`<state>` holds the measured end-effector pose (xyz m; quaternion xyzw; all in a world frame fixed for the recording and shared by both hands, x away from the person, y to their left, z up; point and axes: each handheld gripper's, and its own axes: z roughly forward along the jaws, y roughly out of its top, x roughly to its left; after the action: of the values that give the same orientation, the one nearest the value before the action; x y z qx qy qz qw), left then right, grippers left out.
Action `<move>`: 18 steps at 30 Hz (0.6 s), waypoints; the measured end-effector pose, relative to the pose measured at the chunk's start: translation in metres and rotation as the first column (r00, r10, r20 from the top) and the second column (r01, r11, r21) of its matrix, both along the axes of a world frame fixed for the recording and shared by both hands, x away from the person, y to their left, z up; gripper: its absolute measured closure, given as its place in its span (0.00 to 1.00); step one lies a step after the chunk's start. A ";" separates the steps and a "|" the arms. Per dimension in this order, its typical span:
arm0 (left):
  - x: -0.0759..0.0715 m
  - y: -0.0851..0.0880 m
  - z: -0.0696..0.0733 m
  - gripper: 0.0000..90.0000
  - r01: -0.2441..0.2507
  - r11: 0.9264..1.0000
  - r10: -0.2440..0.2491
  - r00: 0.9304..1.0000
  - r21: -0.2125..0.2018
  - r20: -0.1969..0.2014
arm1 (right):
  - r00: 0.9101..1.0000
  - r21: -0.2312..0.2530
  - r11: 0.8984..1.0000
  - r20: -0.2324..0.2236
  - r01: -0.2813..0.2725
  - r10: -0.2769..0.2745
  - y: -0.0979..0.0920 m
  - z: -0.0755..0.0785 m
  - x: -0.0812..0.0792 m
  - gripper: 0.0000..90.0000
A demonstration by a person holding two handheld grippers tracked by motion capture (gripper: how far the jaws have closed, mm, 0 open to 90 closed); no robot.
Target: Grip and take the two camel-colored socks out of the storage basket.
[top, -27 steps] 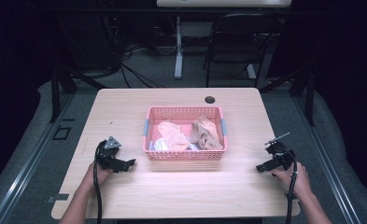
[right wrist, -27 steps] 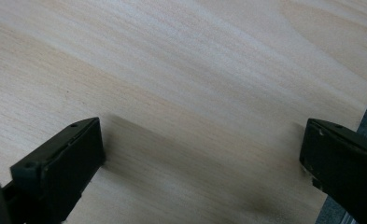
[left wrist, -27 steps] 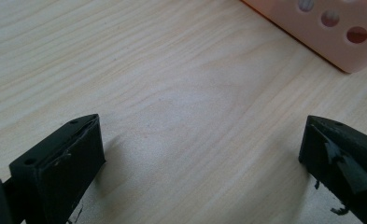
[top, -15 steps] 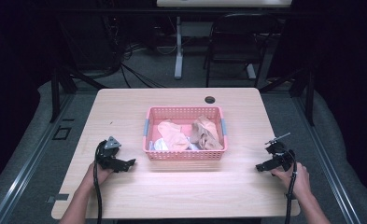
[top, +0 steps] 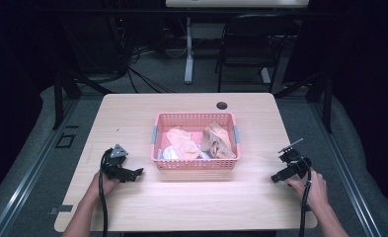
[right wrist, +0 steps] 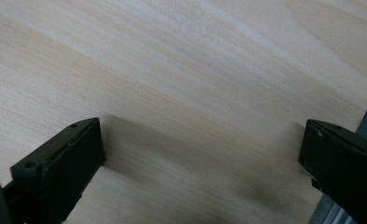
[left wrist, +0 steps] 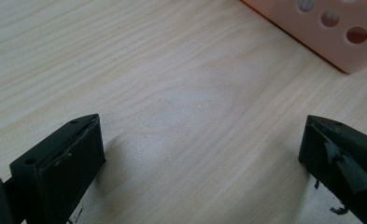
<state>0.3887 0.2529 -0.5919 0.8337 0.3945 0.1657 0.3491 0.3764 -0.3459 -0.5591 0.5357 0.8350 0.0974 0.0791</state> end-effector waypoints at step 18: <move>0.000 0.000 0.000 0.00 0.002 1.000 -0.002 1.000 0.003 0.002 | 0.998 0.151 0.988 0.060 -0.038 0.029 0.018 0.064 0.000 0.00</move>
<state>0.3887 0.2530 -0.5919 0.8343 0.3932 0.1667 0.3486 0.3759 -0.3279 -0.4950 0.5231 0.8314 0.1773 0.0605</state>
